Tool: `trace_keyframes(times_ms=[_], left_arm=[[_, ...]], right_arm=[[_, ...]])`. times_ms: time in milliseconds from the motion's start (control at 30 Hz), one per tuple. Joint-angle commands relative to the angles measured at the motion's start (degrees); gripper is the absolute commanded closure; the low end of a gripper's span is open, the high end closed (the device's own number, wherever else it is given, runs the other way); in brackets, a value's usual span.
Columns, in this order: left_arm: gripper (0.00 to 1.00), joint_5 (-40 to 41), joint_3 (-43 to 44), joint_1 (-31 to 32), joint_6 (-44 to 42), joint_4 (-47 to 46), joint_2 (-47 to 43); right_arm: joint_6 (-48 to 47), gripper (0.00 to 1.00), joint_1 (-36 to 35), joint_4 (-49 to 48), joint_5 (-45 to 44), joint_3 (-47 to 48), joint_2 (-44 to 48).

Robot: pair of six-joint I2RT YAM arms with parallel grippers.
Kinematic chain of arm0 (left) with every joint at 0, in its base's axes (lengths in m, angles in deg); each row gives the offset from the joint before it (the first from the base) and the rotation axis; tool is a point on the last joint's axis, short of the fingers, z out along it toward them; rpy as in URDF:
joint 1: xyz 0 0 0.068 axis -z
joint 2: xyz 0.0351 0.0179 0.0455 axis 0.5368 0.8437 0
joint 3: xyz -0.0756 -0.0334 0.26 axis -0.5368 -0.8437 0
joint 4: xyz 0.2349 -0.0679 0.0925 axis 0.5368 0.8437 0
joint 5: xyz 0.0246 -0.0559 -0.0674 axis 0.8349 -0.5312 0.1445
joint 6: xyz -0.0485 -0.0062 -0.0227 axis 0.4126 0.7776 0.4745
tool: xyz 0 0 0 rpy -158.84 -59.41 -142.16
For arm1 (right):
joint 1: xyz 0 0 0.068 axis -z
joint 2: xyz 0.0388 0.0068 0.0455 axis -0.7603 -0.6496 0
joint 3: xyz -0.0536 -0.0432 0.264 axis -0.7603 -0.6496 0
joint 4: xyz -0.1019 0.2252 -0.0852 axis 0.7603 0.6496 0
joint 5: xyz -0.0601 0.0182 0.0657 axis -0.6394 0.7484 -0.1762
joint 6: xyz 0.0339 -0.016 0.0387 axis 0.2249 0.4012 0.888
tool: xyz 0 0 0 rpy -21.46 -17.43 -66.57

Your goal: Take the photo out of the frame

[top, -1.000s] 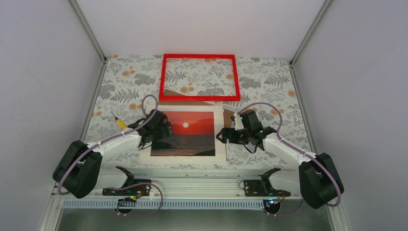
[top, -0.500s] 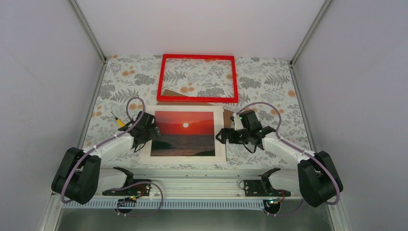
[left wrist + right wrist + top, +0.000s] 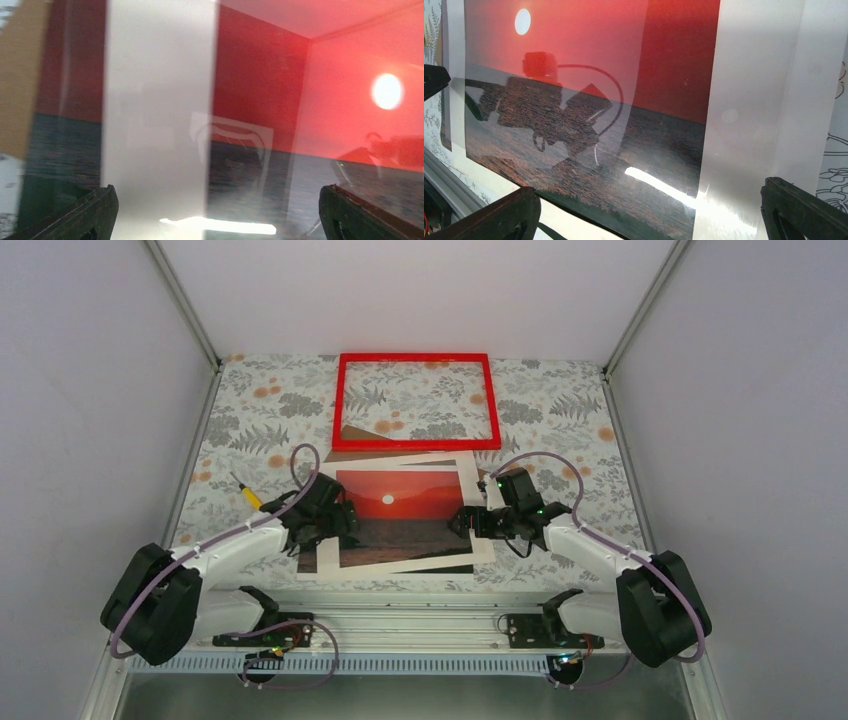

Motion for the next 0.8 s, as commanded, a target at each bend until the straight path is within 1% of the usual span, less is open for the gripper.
trace_keyframes(times_ms=[0, 200, 333, 600, 767], left_arm=[[0.00, -1.55, 3.95, 2.73, 2.34, 2.64, 0.33], [0.00, 4.42, 4.07, 2.67, 2.87, 8.70, -2.57], [0.00, 6.54, 2.87, 2.62, 3.21, 9.99, -2.49], [0.00, 4.79, 2.07, 2.48, 1.33, 5.41, 3.17], [0.00, 3.90, 0.76, 2.56, 1.35, 2.94, 5.04]], right_arm=[[-0.70, 0.00, -0.39, -0.44, -0.54, 1.27, 0.44], [-1.35, 0.00, -0.45, 0.78, -2.15, 1.45, 1.86], [-1.60, 0.00, -0.45, 0.83, -2.08, 1.53, 1.93], [-1.87, 0.00, -0.39, 1.00, -2.01, 1.18, 2.73], [-1.78, 0.00, -0.41, 1.32, -2.19, 1.08, 3.51]])
